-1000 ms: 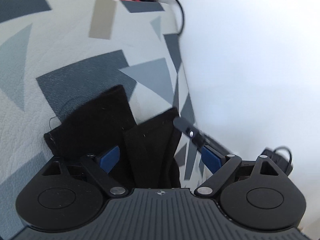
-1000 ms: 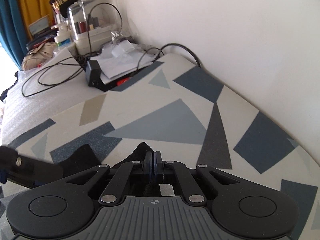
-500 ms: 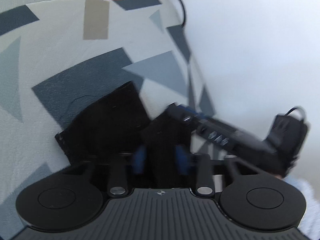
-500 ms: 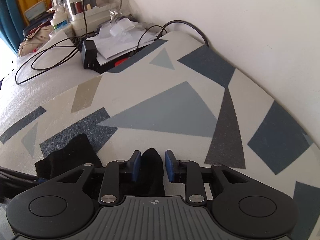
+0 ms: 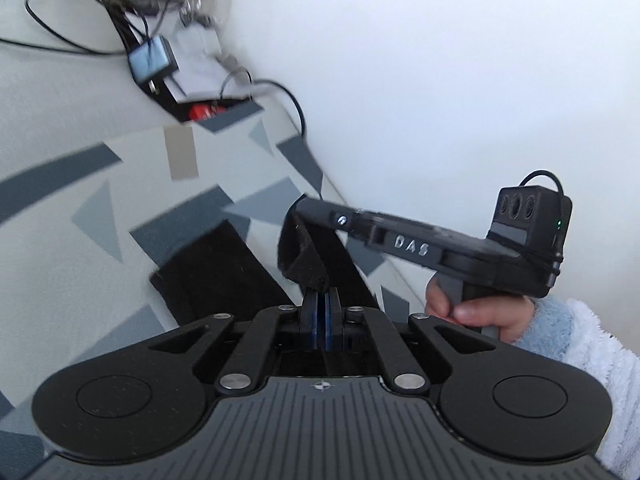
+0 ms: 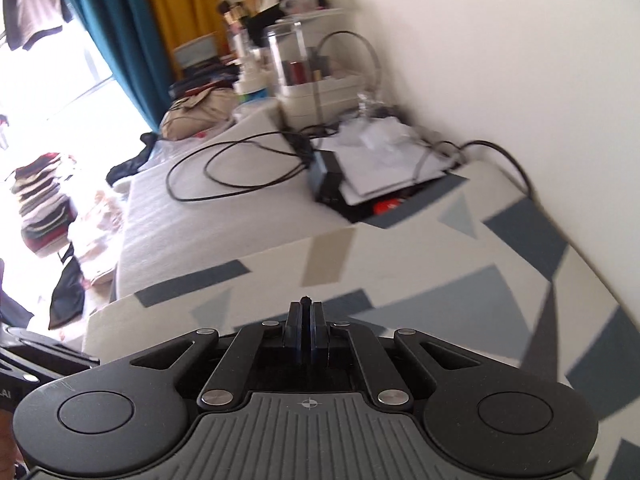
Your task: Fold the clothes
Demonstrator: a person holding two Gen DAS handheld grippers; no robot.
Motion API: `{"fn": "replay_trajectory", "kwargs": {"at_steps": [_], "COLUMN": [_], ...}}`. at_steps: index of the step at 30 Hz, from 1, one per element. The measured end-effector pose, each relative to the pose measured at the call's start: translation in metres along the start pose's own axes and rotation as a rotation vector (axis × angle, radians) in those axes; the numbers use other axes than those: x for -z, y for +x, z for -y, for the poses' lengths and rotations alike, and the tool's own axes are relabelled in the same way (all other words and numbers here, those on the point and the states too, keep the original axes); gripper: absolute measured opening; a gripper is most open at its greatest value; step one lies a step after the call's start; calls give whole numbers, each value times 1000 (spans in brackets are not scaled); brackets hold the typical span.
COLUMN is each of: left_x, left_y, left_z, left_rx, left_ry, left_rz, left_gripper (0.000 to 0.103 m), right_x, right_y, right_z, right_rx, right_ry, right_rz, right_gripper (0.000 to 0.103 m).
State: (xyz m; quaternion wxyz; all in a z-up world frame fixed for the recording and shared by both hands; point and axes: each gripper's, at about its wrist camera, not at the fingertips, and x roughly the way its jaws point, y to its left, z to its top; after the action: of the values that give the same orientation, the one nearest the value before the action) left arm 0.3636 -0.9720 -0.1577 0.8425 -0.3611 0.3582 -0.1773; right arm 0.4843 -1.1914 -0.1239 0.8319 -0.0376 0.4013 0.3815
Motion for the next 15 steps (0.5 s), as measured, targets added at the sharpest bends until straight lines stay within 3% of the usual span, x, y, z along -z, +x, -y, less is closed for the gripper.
{"fn": "replay_trajectory", "kwargs": {"at_steps": [5,10,15], "left_x": [-6,-2,-3], "left_y": [-3,19,24], "left_z": [-21,-68,-67], "left_rx": [-52,-162,-193], "left_ry": [-53,-179,-107], "left_rz": [26,-24,-28], "left_gripper": [3,3,3], "right_x": [-13,-1,6], "right_y": [27,70,88], "right_z": [-11,-7,-9], "right_rx": [-15,89,118], "right_ry": [9,0,1], "right_rz": [9,-72,-90], "right_gripper": [3,3,2]}}
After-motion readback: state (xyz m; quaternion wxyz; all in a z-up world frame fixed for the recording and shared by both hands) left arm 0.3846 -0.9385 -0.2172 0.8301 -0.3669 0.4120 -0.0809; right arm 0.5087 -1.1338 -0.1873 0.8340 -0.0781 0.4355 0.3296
